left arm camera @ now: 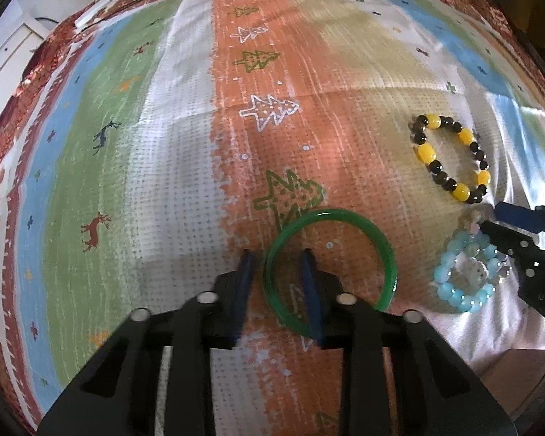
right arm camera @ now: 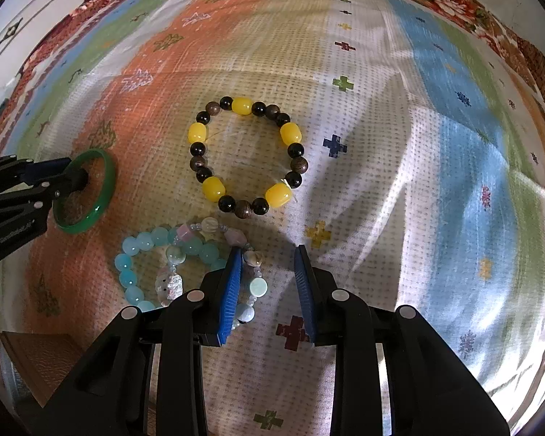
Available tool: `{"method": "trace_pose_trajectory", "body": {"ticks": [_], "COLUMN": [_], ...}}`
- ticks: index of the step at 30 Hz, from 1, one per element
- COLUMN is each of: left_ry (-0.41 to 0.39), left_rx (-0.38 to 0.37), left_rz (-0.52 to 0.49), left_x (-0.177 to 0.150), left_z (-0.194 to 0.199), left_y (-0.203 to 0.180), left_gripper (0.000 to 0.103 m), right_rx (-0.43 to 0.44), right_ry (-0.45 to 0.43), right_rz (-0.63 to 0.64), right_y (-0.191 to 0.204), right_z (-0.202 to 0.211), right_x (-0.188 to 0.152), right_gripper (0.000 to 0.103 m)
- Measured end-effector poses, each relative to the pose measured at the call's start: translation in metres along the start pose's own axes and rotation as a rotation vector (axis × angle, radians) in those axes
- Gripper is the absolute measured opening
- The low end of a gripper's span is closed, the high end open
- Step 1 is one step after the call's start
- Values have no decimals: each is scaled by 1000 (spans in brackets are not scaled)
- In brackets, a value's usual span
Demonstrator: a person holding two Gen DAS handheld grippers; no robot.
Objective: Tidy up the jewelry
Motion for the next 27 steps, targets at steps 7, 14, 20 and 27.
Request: {"method": "trace_pose_trajectory", "body": {"ticks": [7,14,20,27], "left_ry": [1,-2,-54,-110], "left_rx": [13,-29,-60,-100], "left_rz": [5,33,52,84], "left_x": [1,-1,0,0], "left_z": [1,16,46,80], "left_y": [-2,-3,-3,2], "left_gripper": [6,6,7,7], "right_rx": [-8,6,11,42], "right_ry": [-5,-17,-75,-178], "right_rz": [22,37,51,60], "right_y": [5,15,29,44], "right_z": [0,5,33,80], "right_x": [-2,-3,-2,-1], "right_gripper": [10,10,10,10]}}
Point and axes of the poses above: each gripper's, at about its wrist camera, not at the fingertips, and z roughly against the way its jaws point, y to its left, x to its top, the point moved 9 cm from there along -z, roughly the way its jaws point, and after that the axes turned 15 degrees about x, right-handed, at the moved point
